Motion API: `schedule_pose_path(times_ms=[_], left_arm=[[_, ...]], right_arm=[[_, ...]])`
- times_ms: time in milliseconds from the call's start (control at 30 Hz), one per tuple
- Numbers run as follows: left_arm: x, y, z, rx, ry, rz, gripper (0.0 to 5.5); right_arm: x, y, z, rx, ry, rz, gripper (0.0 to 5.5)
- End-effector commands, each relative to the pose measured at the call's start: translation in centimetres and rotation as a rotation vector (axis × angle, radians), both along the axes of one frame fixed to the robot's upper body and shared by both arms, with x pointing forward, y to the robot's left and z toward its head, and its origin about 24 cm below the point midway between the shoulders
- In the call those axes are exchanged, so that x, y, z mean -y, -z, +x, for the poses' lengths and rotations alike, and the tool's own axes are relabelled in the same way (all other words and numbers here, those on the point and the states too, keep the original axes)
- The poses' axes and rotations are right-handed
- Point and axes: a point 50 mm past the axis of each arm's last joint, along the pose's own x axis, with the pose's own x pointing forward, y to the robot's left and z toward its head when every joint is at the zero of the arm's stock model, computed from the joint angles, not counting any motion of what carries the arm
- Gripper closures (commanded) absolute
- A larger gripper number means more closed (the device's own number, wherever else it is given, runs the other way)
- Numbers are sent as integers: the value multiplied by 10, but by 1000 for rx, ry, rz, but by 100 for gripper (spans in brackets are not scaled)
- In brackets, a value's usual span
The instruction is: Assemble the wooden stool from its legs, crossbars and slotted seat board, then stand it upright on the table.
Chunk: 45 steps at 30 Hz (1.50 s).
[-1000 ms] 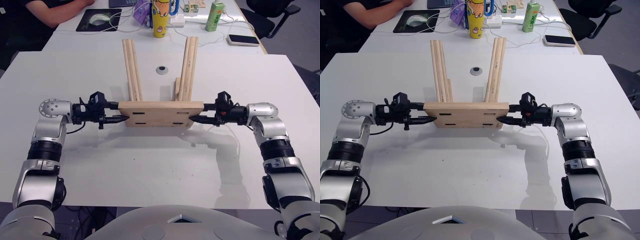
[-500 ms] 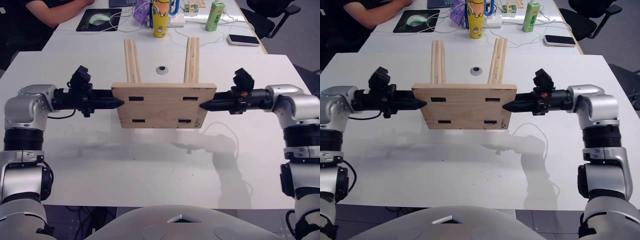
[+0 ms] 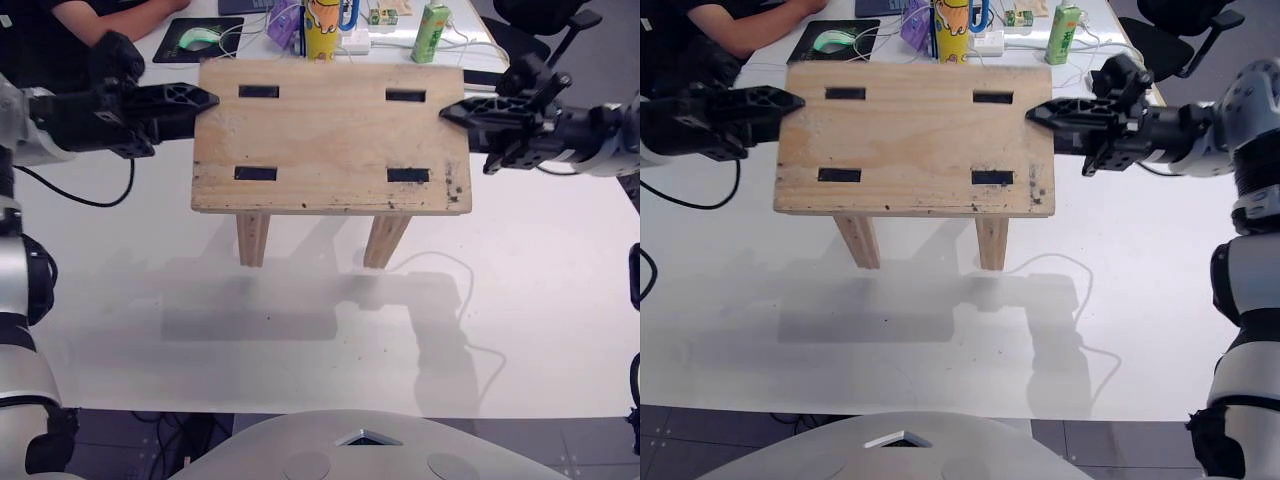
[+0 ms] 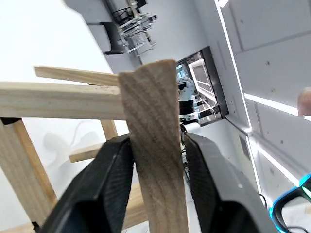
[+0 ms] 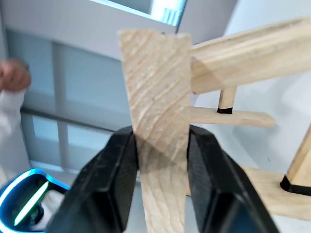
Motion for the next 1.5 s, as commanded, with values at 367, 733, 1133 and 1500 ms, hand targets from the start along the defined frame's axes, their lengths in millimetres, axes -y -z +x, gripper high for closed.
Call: schedule_pose_path(times_ms=[367, 733, 1133, 1500], left_arm=[[-36, 14, -5, 15, -169, -75, 138], [-134, 68, -105, 225, -38, 578, 101], [23, 91, -162, 681, 614, 452, 288], [66, 110, -135, 1052, 494, 598, 457]], right_arm=[[26, 16, -9, -34, 109, 65, 150], [109, 96, -86, 344, -209, -650, 96], [-36, 123, -125, 923, -390, -316, 308], [-49, 119, -83, 1168, -289, -399, 483]])
